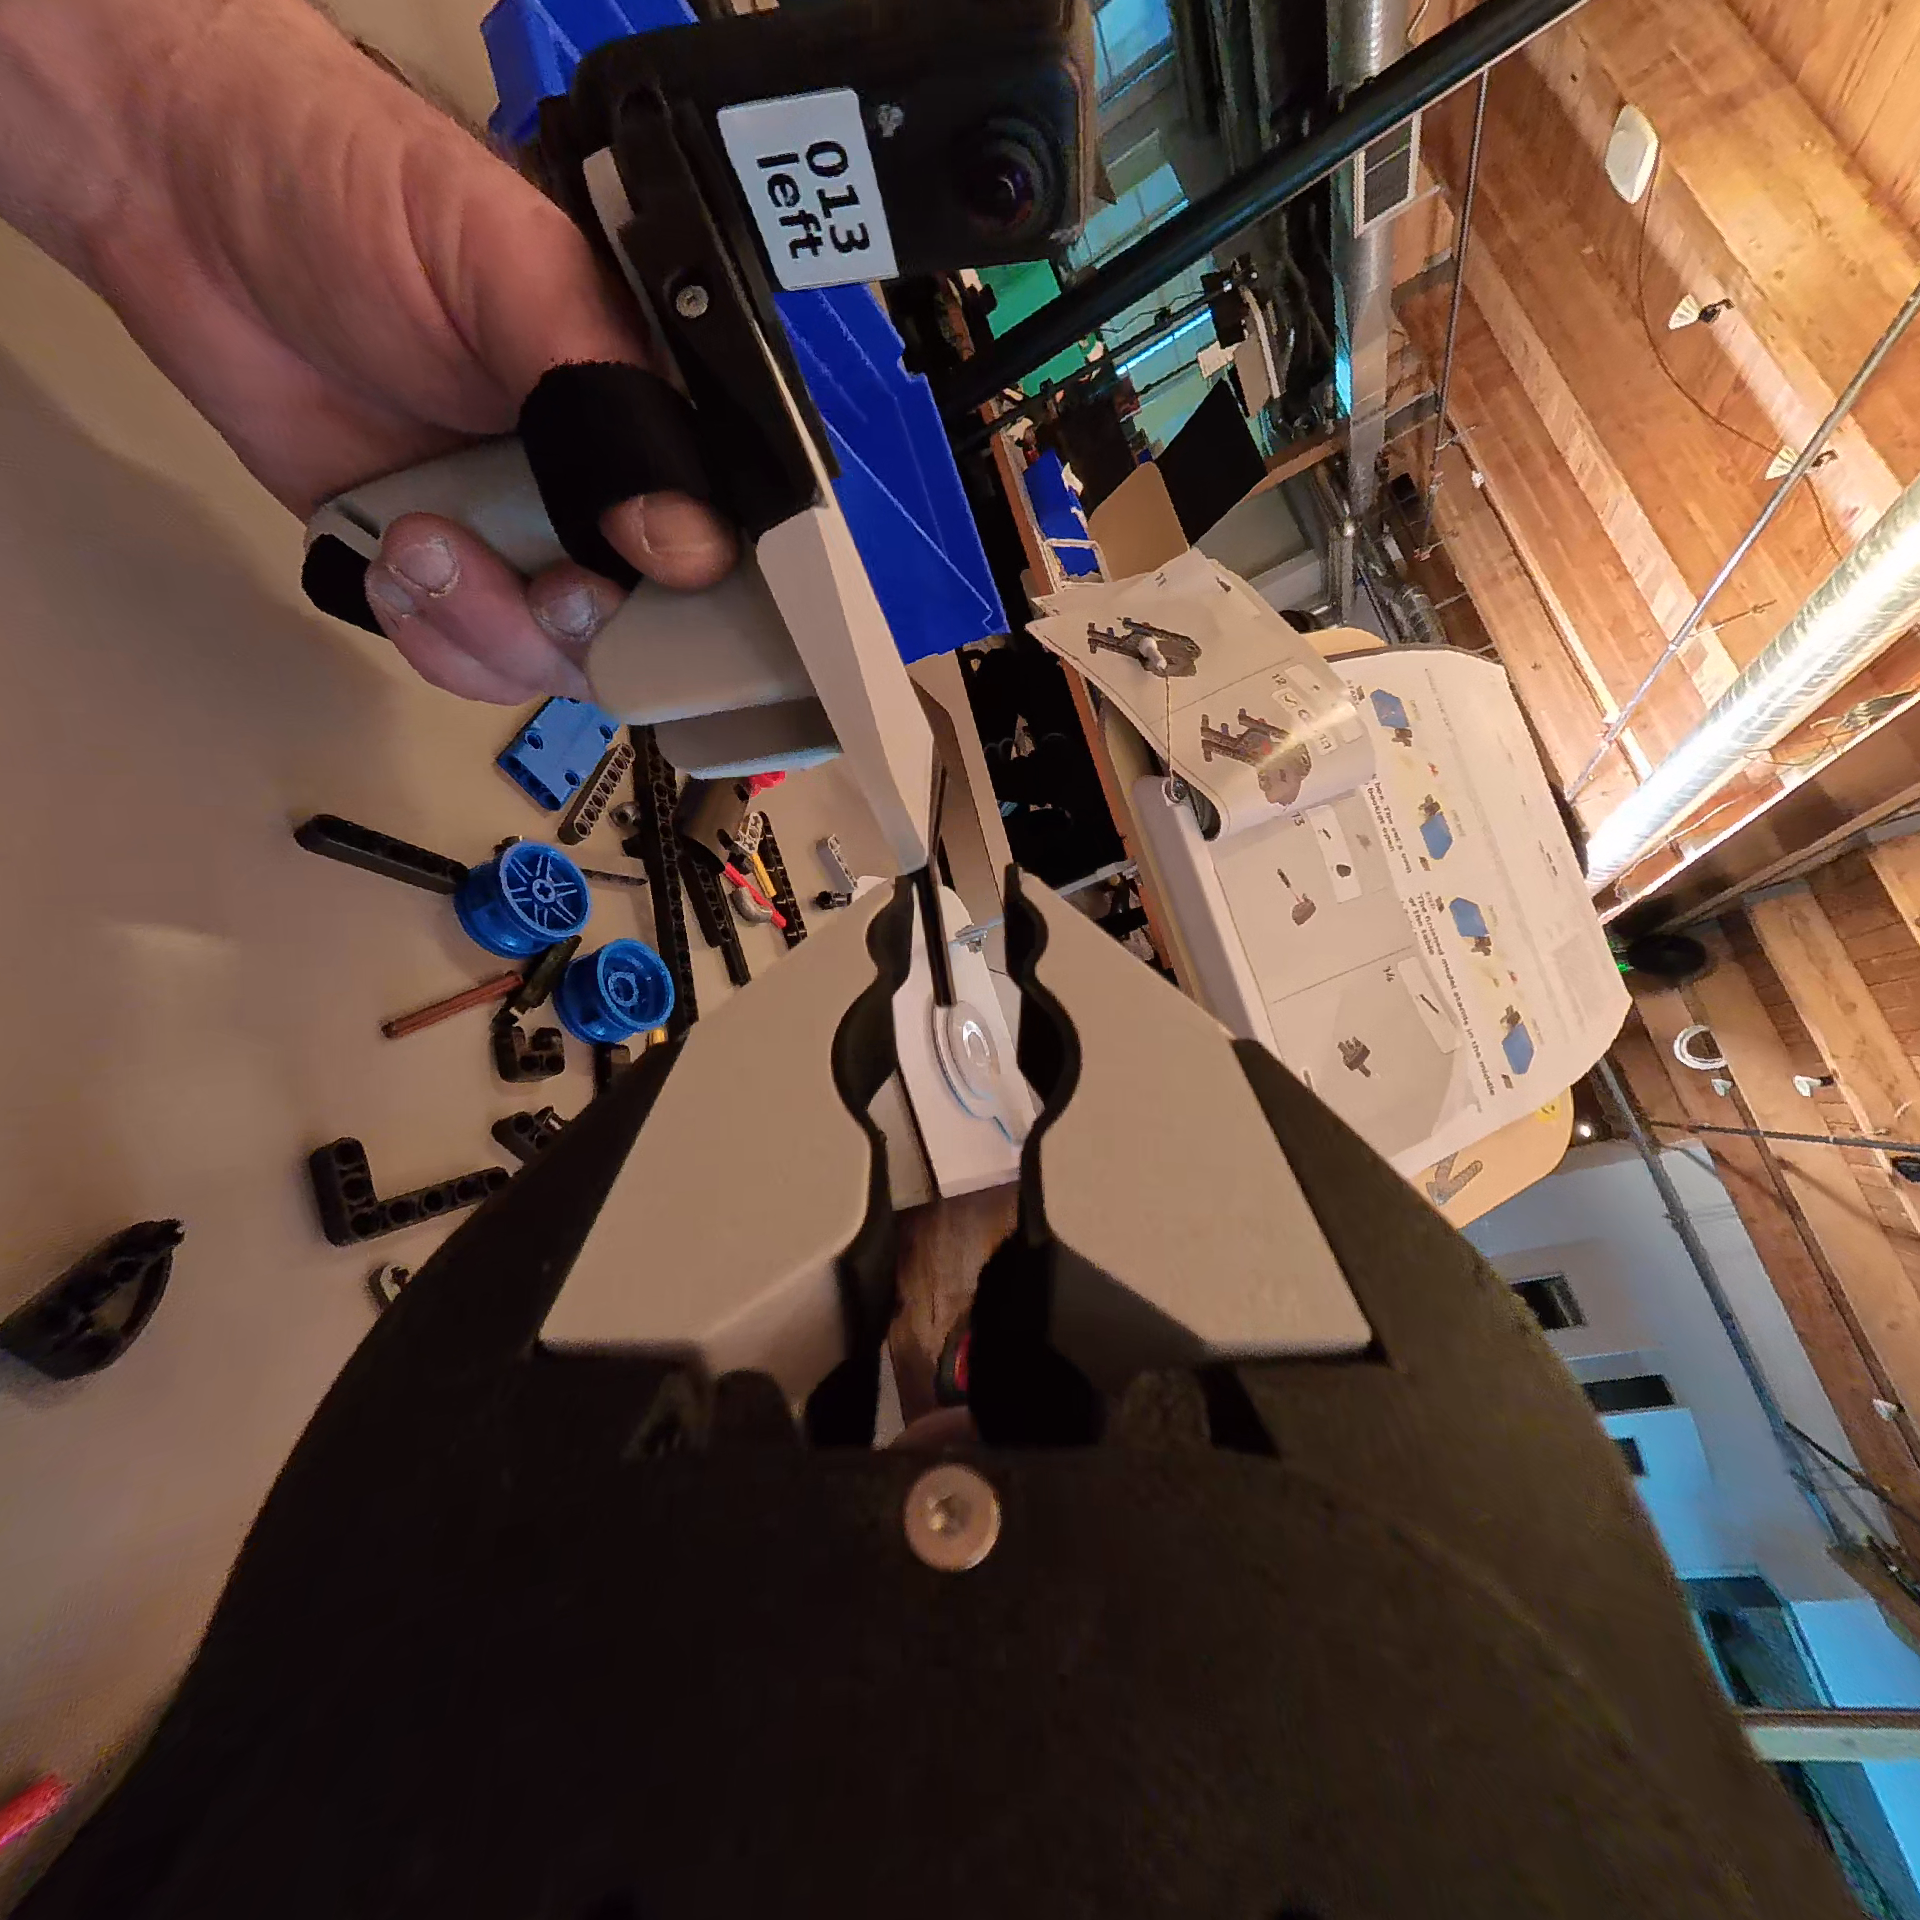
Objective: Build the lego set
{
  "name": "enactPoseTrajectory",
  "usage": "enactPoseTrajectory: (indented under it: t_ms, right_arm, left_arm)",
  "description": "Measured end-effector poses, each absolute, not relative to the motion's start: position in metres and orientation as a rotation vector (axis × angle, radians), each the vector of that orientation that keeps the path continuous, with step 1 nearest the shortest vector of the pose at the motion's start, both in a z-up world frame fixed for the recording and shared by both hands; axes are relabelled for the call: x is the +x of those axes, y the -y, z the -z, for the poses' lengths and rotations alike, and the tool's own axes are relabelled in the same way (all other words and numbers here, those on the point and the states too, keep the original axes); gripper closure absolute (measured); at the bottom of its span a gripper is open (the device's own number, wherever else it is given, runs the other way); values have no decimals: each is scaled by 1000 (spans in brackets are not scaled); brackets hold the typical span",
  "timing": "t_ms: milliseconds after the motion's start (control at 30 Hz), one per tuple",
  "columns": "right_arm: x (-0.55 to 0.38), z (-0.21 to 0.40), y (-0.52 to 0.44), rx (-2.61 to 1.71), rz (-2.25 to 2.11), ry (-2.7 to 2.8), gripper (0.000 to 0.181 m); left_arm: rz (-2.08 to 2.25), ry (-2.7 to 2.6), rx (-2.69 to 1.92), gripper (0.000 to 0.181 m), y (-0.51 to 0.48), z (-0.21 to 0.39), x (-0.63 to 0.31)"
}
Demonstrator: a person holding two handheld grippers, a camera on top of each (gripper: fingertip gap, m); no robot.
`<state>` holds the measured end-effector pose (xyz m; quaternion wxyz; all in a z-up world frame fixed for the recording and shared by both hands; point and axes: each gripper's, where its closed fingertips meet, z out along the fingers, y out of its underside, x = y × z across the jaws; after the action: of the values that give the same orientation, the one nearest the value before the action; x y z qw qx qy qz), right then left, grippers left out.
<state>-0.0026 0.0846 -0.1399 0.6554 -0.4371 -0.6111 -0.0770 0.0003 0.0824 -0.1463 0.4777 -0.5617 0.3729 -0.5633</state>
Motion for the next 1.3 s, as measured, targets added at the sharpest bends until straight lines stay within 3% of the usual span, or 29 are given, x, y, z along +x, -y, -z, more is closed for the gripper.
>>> enactPoseTrajectory:
  t_ms: [167, 300, 533, 667, 1300]
  right_arm:
    - [5, 147, -91, -1033, 187, 1395, 167]
    - [9, 151, -92, -1052, 183, 1397, 179]
    - [14, 152, -89, -1079, 134, 1372, 178]
    - [29, 153, -92, -1124, 142, 1329, 179]
    - [75, 188, -96, -1326, 31, 1255, 180]
  left_arm:
    - [1384, -910, -1363, 180, -81, 144, 0]
    - [1396, -916, -1363, 180, -80, 144, 1]
    - [1414, -944, -1370, 179, -76, 145, 4]
    - [1375, -1001, -1392, 170, -74, 149, 1]
    - [761, -1786, -1538, 152, -27, 271, 18]
